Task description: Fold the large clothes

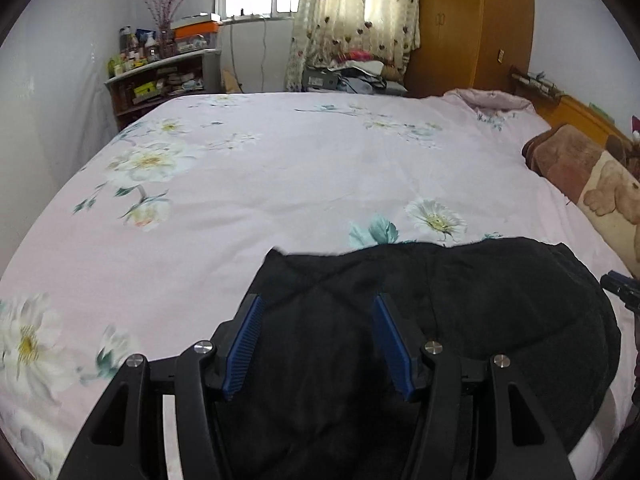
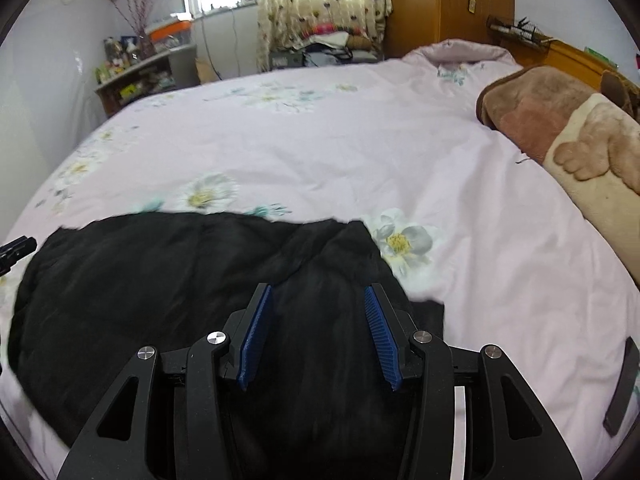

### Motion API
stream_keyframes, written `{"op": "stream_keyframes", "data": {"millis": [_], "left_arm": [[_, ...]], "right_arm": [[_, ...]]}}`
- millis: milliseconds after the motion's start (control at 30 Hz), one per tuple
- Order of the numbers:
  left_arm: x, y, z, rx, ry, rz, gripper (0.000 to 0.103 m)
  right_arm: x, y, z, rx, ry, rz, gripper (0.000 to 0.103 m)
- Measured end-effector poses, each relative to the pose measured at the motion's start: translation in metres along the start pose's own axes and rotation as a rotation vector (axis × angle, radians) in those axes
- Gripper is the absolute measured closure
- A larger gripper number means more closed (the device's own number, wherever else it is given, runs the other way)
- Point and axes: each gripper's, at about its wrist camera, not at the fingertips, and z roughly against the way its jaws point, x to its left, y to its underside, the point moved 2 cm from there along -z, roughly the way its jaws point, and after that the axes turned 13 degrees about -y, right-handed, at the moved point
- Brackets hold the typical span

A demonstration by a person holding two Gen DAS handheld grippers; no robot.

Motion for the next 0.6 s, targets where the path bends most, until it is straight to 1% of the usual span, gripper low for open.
{"op": "stream_keyframes", "data": {"millis": [33, 100, 133, 167, 200, 333, 500, 600], "left_arm": [[0.005, 0.007, 0.003, 0.004, -0.007, 0.01, 0.043], [0.017, 0.027, -0.004, 0.054, -0.017, 0.038, 0.043], [0.021, 0.036, -0.013, 0.1, -0.02, 0.055, 0.043], [0.024, 0.043, -0.02, 0.126, -0.018, 0.068, 0.043], [0.026, 0.046, -0.023, 0.131, -0.015, 0.078, 0.041], [0.028, 0.04, -0.014, 0.121, -0.024, 0.093, 0.042], [0.022, 0.037, 0.018, 0.074, -0.074, 0.025, 0.042], [0.022, 0.038, 0.03, 0.061, -0.083, 0.018, 0.042]], "right_arm": [[0.002, 0.009, 0.007, 0.0, -0.009, 0.003, 0.055], [0.001, 0.026, 0.009, 0.028, -0.006, -0.005, 0.055], [-0.003, 0.037, 0.004, 0.063, 0.0, -0.019, 0.055], [-0.008, 0.041, -0.001, 0.083, 0.0, -0.037, 0.055], [-0.012, 0.044, -0.005, 0.093, -0.001, -0.056, 0.055], [-0.013, 0.037, 0.002, 0.089, 0.015, -0.061, 0.055], [0.002, 0.033, 0.027, 0.05, 0.006, -0.008, 0.054], [0.008, 0.036, 0.035, 0.038, -0.005, -0.001, 0.054]]}}
